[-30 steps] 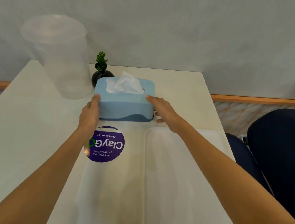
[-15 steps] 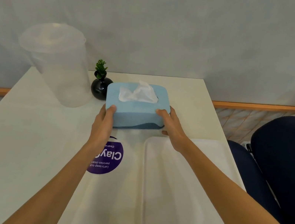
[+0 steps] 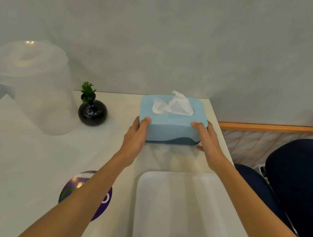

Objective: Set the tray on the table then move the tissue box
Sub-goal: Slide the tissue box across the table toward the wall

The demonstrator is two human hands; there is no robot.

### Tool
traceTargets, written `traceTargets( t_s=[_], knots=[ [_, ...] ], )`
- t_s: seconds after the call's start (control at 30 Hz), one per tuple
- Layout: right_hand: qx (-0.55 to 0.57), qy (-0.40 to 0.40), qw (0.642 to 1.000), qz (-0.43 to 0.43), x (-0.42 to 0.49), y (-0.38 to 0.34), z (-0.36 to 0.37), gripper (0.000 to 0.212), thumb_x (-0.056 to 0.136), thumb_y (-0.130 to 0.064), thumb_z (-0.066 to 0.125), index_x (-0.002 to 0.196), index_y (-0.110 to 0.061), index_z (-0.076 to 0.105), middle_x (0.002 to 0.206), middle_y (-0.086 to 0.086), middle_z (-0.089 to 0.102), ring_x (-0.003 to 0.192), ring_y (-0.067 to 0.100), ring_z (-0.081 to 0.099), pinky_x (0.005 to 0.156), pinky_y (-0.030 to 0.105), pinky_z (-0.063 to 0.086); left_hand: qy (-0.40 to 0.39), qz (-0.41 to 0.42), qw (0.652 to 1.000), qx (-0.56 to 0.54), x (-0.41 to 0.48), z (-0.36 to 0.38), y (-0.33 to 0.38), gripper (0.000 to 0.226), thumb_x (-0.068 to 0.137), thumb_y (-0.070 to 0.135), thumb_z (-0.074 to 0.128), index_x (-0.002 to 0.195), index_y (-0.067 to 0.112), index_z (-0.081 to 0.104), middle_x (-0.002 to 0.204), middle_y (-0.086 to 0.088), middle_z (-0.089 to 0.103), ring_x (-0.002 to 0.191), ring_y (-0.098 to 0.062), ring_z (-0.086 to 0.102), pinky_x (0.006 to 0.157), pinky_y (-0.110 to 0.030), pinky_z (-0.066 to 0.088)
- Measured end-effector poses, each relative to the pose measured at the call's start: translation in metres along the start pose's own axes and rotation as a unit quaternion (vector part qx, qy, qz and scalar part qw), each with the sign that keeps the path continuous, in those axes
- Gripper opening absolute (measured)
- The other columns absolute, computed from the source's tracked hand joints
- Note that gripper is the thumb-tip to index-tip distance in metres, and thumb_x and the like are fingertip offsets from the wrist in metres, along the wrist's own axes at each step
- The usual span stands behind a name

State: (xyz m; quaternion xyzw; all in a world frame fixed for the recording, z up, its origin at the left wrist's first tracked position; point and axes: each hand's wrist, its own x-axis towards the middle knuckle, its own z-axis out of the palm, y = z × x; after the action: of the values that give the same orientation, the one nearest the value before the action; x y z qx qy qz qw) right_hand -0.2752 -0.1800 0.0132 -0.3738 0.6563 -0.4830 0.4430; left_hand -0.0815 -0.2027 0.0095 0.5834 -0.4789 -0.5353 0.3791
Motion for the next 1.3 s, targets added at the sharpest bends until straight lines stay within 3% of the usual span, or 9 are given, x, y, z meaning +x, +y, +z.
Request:
traceTargets(
  t_s=[0.13,0.2,0.33,0.53,0.73,1.1,1.3],
  knots=[
    [0.001,-0.001,1.0,-0.001,0.025,0.001,-0.011,0.05,0.092,-0.041,0.047,0.137,-0.024,0.036,0.122,-0.002,0.045,0.111,0.02,0.044,0.089,0.036,0.043,-0.021,0.002,1.0,0.017,0.025,0.01,0.004,0.045,0.093,0.059,0.034,0.129,0.033,0.044,0.122,0.002,0.053,0.11,-0.02,0.051,0.088,-0.032,0.037],
    [0.002,0.001,1.0,0.0,0.036,0.003,-0.014,0.052,0.091,-0.042,0.049,0.138,-0.023,0.036,0.124,-0.001,0.047,0.114,0.022,0.046,0.089,0.037,0.044,-0.031,0.004,0.999,0.033,0.036,0.013,0.006,0.051,0.093,0.06,0.033,0.135,0.031,0.042,0.123,0.001,0.054,0.111,-0.02,0.051,0.089,-0.032,0.038],
    [0.004,-0.001,1.0,-0.005,0.054,0.004,-0.018,0.054,0.09,-0.043,0.051,0.139,-0.025,0.036,0.131,0.002,0.048,0.117,0.023,0.048,0.102,0.044,0.045,-0.045,0.018,0.998,0.044,0.051,0.018,0.003,0.057,0.092,0.063,0.032,0.137,0.029,0.041,0.125,0.0,0.055,0.113,-0.022,0.053,0.091,-0.033,0.041],
    [0.007,-0.016,1.0,-0.001,0.075,0.0,-0.018,0.055,0.091,-0.047,0.05,0.14,-0.029,0.034,0.127,-0.003,0.049,0.112,0.02,0.047,0.079,0.032,0.044,-0.025,0.039,0.998,0.049,0.073,0.026,0.008,0.058,0.092,0.062,0.033,0.135,0.026,0.045,0.123,-0.001,0.056,0.111,-0.023,0.054,0.089,-0.032,0.042],
    [0.018,-0.017,1.0,0.014,0.103,-0.009,-0.016,0.053,0.09,-0.047,0.049,0.139,-0.03,0.034,0.126,-0.001,0.048,0.111,0.022,0.046,0.084,0.037,0.041,-0.026,0.026,0.998,0.043,0.1,0.034,0.018,0.059,0.092,0.062,0.034,0.136,0.024,0.045,0.127,-0.004,0.057,0.114,-0.024,0.054,0.101,-0.04,0.044],
    [0.016,-0.015,1.0,0.02,0.124,-0.016,-0.017,0.05,0.09,-0.045,0.048,0.135,-0.028,0.034,0.12,-0.002,0.046,0.108,0.023,0.045,0.092,0.045,0.042,-0.023,0.026,0.998,0.042,0.119,0.044,0.025,0.06,0.093,0.061,0.032,0.138,0.021,0.042,0.125,-0.003,0.053,0.113,-0.023,0.051,0.093,-0.033,0.04],
    [0.019,-0.017,0.999,0.021,0.126,-0.016,-0.016,0.049,0.09,-0.046,0.047,0.134,-0.03,0.034,0.119,-0.003,0.045,0.108,0.022,0.044,0.089,0.044,0.041,-0.026,0.031,0.998,0.044,0.121,0.044,0.025,0.062,0.092,0.063,0.03,0.138,0.023,0.041,0.127,-0.004,0.053,0.114,-0.024,0.051,0.094,-0.034,0.04]
  ],
)
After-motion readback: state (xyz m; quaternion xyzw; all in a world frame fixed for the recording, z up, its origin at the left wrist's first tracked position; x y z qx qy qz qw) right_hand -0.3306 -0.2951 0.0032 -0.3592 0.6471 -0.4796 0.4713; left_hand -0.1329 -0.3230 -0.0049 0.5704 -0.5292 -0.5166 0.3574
